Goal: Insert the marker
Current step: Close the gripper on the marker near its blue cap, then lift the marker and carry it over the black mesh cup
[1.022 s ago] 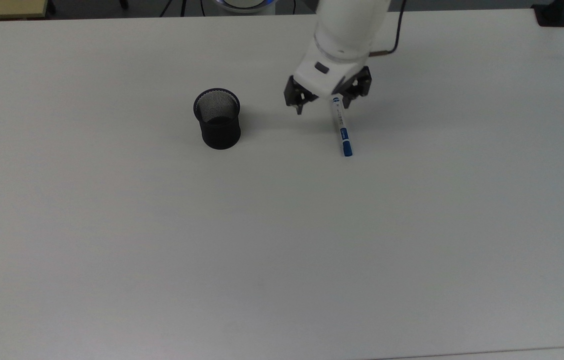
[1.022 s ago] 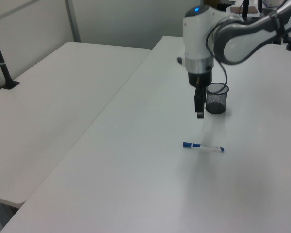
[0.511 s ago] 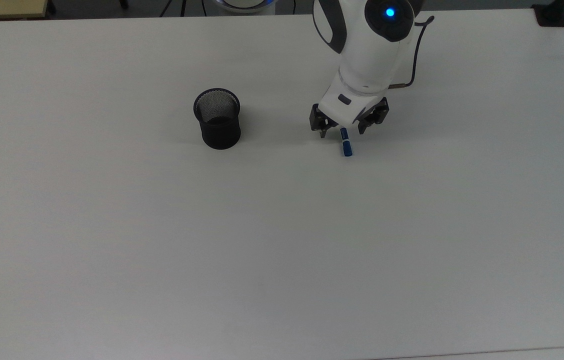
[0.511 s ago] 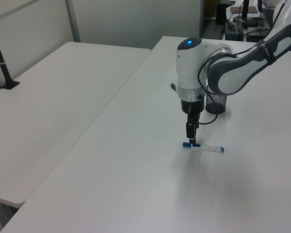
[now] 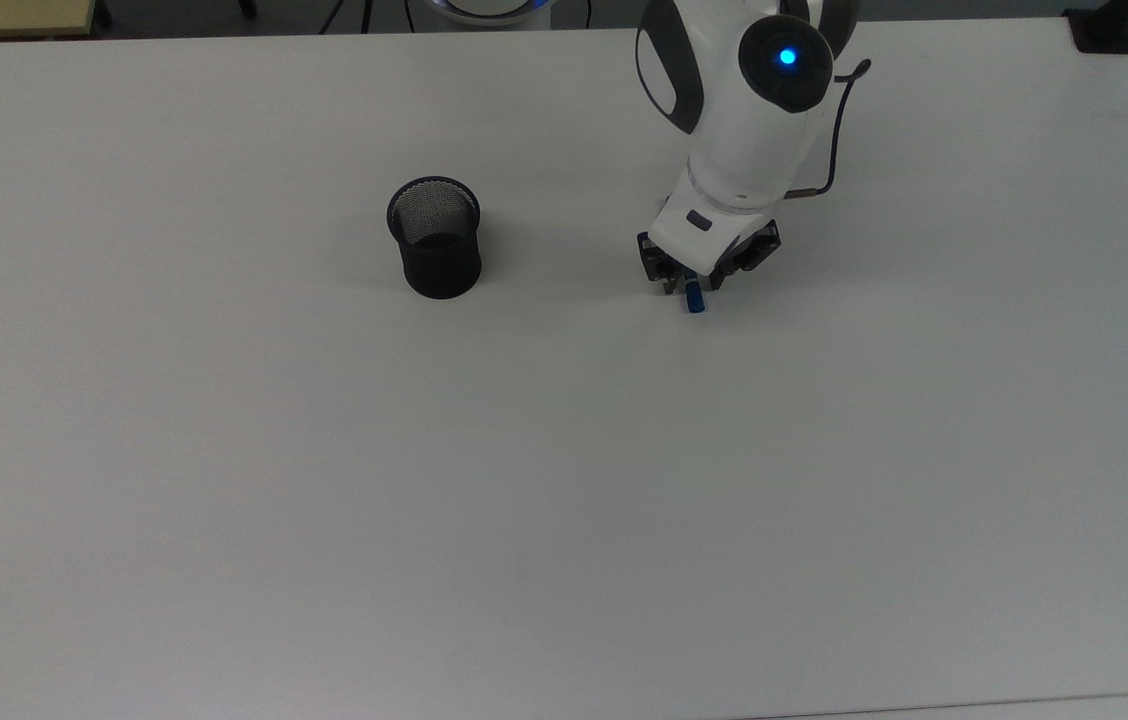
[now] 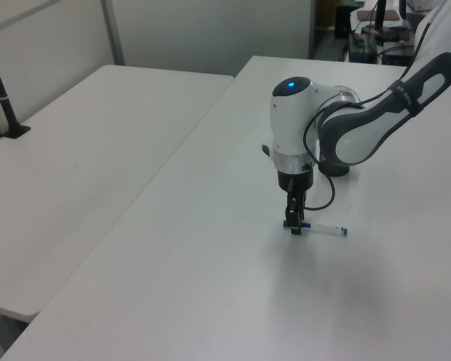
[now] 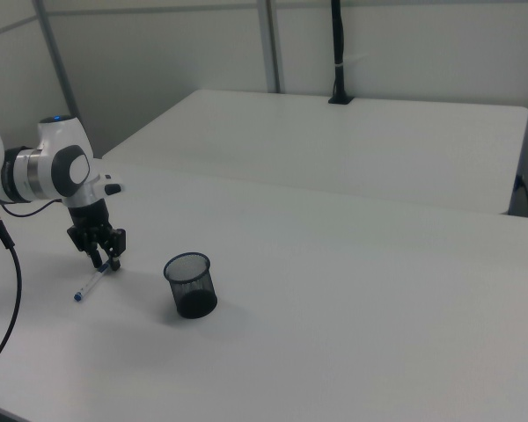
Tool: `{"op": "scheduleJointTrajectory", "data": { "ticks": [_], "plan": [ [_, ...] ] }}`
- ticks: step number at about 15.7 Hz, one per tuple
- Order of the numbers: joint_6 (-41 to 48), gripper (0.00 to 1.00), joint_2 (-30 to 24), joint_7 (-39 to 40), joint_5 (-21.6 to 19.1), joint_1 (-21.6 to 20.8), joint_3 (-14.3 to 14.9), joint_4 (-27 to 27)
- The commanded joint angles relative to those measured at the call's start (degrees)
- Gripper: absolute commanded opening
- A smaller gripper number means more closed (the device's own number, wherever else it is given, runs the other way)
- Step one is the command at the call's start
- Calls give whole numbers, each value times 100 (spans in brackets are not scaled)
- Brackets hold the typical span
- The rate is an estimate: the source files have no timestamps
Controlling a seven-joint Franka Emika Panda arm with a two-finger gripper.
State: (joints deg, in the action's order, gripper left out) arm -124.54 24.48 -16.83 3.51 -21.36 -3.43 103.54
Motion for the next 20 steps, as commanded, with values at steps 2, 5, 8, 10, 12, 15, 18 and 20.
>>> {"op": "scheduleJointTrajectory", "data": {
  "ticks": [2, 5, 8, 10, 12, 15, 18, 20],
  "plan": [
    [-141, 25, 101, -119, 71, -62, 44, 9],
    [-132, 10, 101, -127, 71, -53, 44, -18],
    [-115, 10, -22, -127, 71, 0, 44, -44],
    [-71, 10, -214, -118, 63, 53, 53, -97],
    [-36, 10, -495, -92, 71, 254, 53, -88],
    [60, 10, -891, -5, 80, 631, 62, -71],
    [87, 10, -1260, 215, 142, 1053, 97, -18],
    [70, 10, -1567, 233, 220, 1326, 97, 122]
  ]
}}
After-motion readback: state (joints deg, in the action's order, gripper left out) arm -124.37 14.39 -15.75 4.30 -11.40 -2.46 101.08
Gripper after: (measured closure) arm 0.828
